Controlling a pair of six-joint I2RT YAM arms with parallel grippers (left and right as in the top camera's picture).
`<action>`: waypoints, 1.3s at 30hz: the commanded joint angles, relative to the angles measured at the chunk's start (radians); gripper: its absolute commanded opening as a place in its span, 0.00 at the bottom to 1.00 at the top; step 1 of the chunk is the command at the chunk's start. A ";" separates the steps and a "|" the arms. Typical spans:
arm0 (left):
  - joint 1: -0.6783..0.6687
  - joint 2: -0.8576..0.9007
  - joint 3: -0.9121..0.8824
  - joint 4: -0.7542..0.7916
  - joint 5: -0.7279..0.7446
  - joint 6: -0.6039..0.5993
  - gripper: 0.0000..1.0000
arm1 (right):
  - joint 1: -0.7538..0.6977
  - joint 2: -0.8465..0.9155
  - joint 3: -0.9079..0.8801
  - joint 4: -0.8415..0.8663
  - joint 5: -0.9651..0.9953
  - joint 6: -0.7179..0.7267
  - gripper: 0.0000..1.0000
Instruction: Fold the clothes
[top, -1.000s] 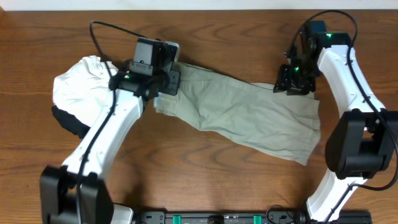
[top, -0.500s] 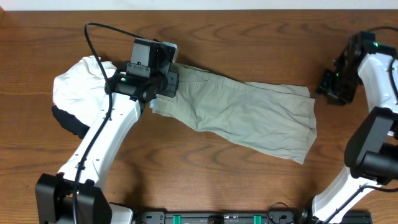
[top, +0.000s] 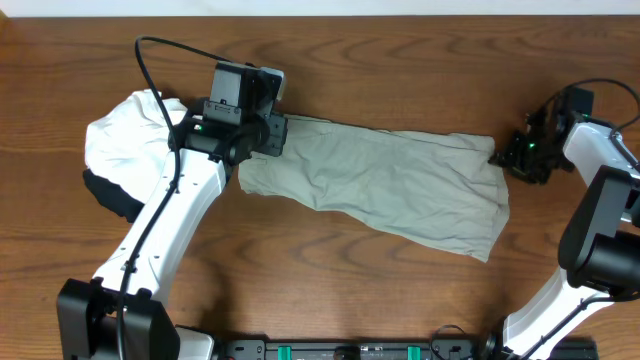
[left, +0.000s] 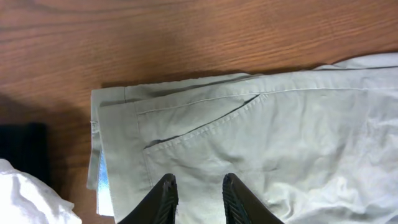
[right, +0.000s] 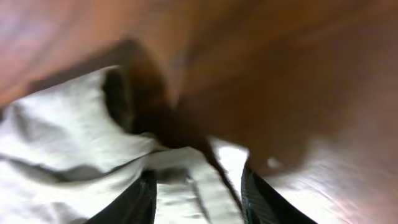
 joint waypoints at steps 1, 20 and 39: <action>-0.002 -0.016 0.019 -0.008 -0.005 -0.019 0.28 | 0.000 0.008 -0.016 0.016 -0.133 -0.076 0.44; -0.002 -0.016 0.019 -0.035 -0.005 -0.030 0.33 | -0.078 -0.052 -0.009 -0.109 -0.185 -0.090 0.39; -0.002 -0.016 0.019 -0.035 -0.005 -0.042 0.34 | -0.024 -0.050 -0.111 0.087 -0.155 -0.036 0.37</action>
